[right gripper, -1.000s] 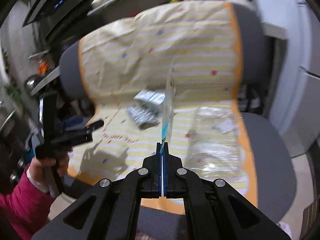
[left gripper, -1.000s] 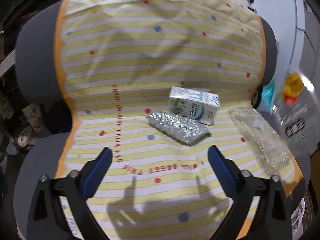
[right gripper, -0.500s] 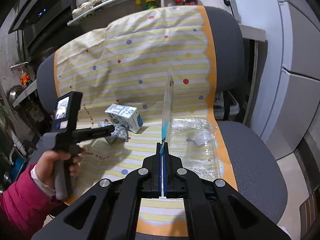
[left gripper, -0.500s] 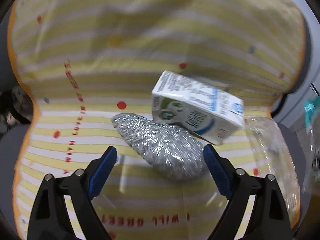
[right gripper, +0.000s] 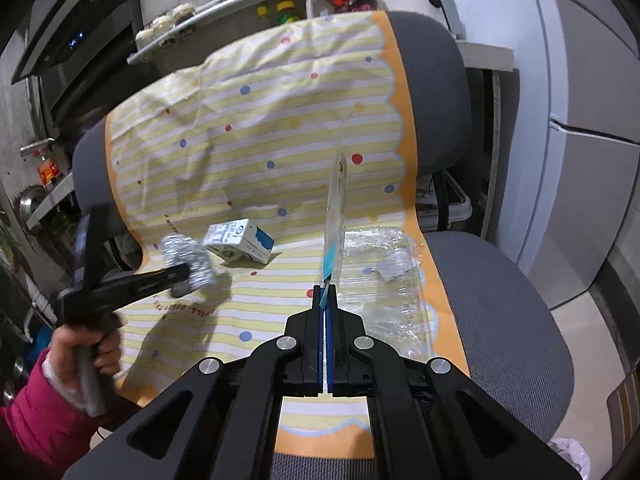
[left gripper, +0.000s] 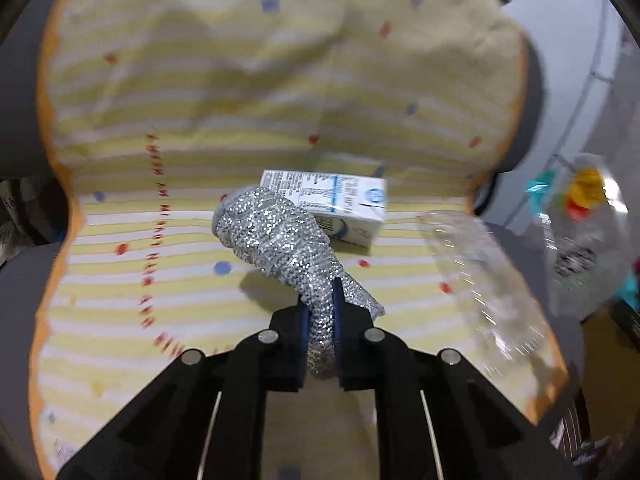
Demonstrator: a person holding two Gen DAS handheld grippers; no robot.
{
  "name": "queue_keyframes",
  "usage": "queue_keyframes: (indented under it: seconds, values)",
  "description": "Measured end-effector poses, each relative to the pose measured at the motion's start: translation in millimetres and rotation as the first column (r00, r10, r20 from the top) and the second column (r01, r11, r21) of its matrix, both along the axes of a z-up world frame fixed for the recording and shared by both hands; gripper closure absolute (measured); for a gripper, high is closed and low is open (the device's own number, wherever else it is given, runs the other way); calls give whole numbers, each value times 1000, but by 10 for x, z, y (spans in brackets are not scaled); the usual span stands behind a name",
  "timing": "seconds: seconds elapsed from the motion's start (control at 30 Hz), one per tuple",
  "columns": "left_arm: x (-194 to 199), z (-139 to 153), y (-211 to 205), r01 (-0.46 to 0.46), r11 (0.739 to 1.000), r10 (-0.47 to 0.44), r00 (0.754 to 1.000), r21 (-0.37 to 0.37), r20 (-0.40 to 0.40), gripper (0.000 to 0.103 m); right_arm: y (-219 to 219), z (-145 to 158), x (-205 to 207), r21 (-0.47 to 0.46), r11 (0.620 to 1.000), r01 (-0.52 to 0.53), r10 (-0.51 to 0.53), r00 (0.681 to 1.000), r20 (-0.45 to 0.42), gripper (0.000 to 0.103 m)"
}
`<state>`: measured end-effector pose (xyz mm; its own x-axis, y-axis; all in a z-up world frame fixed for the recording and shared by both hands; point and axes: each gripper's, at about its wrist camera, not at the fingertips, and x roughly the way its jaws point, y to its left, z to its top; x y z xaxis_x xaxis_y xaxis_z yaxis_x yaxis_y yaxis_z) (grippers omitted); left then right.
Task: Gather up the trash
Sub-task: 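Carry both items to the pink bin and open the right gripper over it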
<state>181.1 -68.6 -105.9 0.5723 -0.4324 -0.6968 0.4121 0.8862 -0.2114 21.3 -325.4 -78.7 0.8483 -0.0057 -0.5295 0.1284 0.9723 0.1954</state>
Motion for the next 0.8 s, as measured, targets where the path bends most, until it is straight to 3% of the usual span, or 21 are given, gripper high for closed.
queue_keyframes:
  seconds: [0.2,0.47,0.67,0.8]
  values:
    - [-627,352,196,47,998,-45,996,-27,78,95,65,92,-330,16,1000,11,-11,1000,29,102]
    - [-1288,443,-277,156,988,-155,978,2,139,95,59,145,-914,7,998,58,-58,998,38,102]
    - [-1764,437,-693,276,961,-271,947,0,172,95,-73,89,-1377,5,992,130,-130,991,38,102]
    - [-2095,412,-1027,377,926,-372,907,11,200,94,-238,23,-1778,-1,976,218,-218,976,26,102]
